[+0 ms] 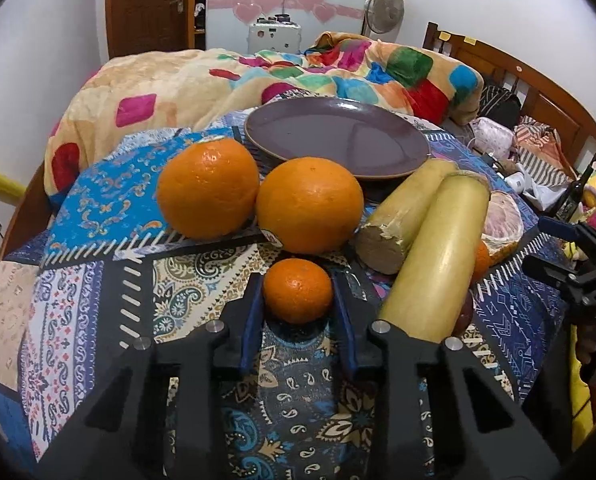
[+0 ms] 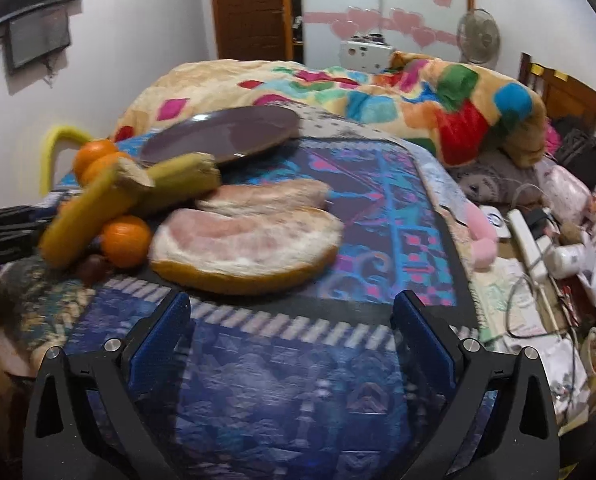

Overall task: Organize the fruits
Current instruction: 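Move the left tool to a small mandarin while the right tool approaches a pink pomelo wedge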

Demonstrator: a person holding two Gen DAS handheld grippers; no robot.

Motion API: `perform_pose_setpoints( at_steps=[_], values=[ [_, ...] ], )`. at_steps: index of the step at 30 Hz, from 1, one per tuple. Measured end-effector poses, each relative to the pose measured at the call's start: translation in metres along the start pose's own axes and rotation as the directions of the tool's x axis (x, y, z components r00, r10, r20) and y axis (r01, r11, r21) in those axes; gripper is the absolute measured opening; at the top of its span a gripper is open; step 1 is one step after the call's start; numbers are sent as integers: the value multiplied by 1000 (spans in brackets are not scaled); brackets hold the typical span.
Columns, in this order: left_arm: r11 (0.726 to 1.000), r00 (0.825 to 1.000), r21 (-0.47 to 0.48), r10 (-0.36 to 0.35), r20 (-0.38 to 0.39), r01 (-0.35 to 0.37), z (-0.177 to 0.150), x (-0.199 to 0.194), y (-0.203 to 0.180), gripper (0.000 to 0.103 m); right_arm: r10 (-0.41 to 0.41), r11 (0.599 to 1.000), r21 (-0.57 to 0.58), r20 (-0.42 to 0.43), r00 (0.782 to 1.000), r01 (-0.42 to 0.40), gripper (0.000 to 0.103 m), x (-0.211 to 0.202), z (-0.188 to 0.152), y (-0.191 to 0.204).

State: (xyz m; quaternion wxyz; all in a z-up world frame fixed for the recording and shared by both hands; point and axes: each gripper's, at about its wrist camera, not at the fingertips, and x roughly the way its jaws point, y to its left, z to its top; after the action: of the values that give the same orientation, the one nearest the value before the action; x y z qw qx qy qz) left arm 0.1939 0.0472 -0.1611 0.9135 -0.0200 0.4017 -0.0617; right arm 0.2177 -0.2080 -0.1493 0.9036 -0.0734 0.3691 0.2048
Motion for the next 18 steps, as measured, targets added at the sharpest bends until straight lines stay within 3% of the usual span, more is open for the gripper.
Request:
perform_pose_setpoints(
  at_steps=[9, 18],
  values=[
    [1000, 999, 0, 10, 46, -10, -1, -22, 10, 33, -80, 993, -86, -28, 996, 77, 103, 30, 18, 35],
    [1000, 997, -1, 4, 73, -4, -4, -34, 16, 33, -26, 1000, 11, -92, 995, 27, 103, 27, 12, -4]
  ],
)
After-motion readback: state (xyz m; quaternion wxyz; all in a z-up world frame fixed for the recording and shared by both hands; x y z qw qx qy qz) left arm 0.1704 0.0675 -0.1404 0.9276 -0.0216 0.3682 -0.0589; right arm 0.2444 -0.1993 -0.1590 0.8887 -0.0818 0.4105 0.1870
